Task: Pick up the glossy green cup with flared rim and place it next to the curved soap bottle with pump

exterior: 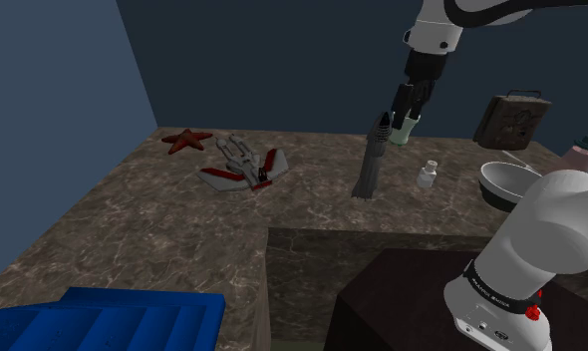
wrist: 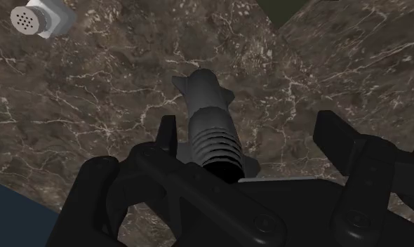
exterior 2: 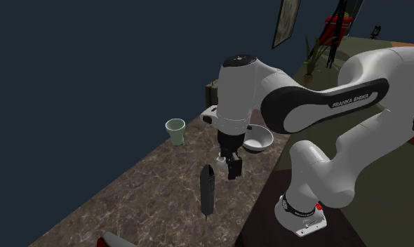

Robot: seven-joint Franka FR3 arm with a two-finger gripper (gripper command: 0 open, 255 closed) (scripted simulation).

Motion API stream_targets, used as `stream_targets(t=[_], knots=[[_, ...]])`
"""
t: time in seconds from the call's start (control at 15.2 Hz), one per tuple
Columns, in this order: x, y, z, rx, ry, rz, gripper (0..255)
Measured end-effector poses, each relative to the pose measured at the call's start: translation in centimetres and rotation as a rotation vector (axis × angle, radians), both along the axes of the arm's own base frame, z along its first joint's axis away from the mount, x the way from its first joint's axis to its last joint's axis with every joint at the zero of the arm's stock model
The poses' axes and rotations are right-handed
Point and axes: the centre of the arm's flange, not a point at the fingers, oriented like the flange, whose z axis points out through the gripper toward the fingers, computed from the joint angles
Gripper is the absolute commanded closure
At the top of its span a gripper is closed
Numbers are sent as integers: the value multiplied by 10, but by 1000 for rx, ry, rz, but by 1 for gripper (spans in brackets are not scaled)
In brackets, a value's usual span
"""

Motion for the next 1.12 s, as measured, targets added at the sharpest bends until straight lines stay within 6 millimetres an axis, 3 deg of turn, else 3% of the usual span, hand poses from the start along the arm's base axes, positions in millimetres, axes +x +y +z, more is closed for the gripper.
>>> stream_targets(t=[0.26,1.12], knots=[[10,-20,-10,-10,-1,7,0],[67,-158,-74,-74,-9,51,0]])
